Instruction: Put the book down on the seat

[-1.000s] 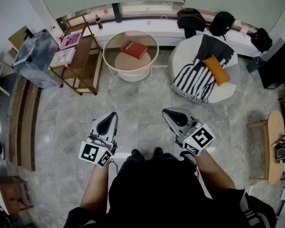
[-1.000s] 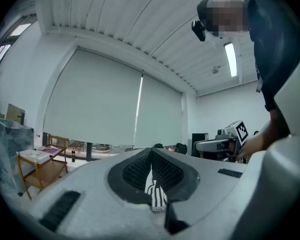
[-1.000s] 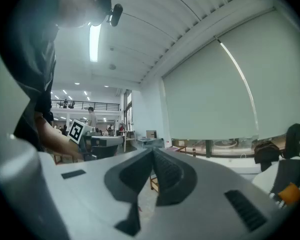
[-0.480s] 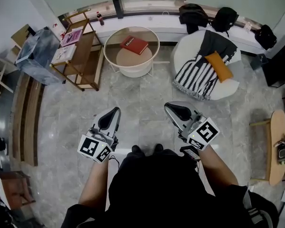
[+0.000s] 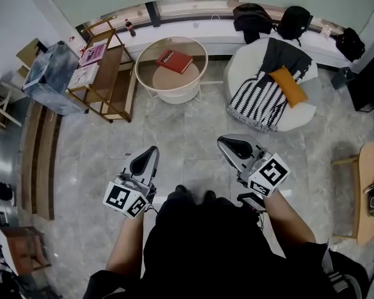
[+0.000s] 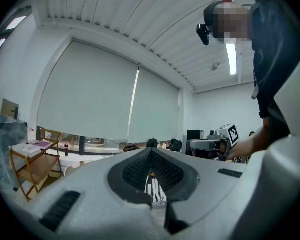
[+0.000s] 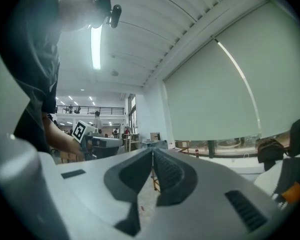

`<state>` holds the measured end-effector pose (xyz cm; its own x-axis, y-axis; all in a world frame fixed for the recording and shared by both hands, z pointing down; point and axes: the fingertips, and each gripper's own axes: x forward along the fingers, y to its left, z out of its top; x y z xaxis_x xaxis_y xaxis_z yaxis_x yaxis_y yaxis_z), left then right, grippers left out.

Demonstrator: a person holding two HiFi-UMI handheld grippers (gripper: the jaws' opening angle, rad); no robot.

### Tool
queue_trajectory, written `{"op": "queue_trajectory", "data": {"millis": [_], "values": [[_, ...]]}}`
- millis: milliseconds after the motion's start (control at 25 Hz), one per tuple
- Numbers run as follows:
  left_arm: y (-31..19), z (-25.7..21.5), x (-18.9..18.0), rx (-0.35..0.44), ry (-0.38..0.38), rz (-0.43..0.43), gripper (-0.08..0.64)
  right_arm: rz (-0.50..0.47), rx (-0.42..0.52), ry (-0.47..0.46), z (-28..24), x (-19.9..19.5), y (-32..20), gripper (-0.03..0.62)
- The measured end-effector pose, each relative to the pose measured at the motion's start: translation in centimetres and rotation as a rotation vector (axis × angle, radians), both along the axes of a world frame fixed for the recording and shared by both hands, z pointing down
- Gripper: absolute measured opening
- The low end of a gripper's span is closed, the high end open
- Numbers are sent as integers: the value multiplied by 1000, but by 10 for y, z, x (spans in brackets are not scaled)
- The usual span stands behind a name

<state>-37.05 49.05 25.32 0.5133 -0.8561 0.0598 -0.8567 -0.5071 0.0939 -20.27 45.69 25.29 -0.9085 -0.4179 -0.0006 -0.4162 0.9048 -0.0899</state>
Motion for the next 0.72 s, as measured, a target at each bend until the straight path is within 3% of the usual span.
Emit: {"op": "queue_trajectory", "data": {"millis": [320,720], "values": [[-25,-2,12,-3,13,27,21,74,-66,-16,10,27,-24,31],[-84,15,50,-25,39,135,21,183,-102,-17,23,65,-60,31]]}}
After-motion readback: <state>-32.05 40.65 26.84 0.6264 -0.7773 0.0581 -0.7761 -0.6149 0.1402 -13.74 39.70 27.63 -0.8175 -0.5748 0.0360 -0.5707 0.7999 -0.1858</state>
